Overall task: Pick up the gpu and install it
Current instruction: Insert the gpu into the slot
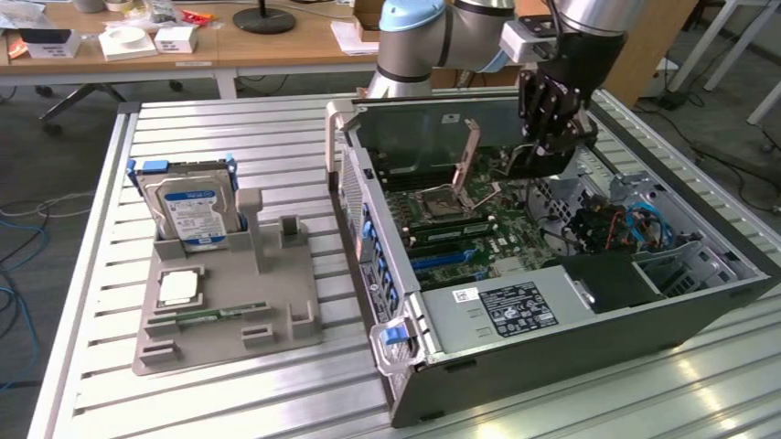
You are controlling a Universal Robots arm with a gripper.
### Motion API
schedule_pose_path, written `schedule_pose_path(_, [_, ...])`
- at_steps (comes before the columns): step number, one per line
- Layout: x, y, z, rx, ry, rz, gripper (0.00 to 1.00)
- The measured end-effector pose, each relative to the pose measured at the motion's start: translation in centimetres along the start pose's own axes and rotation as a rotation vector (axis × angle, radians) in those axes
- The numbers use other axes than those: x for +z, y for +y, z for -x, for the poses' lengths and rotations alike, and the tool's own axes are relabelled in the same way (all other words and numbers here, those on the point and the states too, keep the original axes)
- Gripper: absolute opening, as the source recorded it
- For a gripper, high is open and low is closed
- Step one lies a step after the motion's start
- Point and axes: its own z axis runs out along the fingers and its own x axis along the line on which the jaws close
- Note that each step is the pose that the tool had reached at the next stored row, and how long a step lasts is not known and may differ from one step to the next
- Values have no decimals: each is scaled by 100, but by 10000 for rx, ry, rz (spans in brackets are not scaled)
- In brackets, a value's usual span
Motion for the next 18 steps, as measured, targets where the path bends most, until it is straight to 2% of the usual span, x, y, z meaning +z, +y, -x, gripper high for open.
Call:
schedule_pose_path(7, [2,76,-11,128,3,-5,26])
schedule_pose_path(18, [2,80,-11,129,3,-4,26])
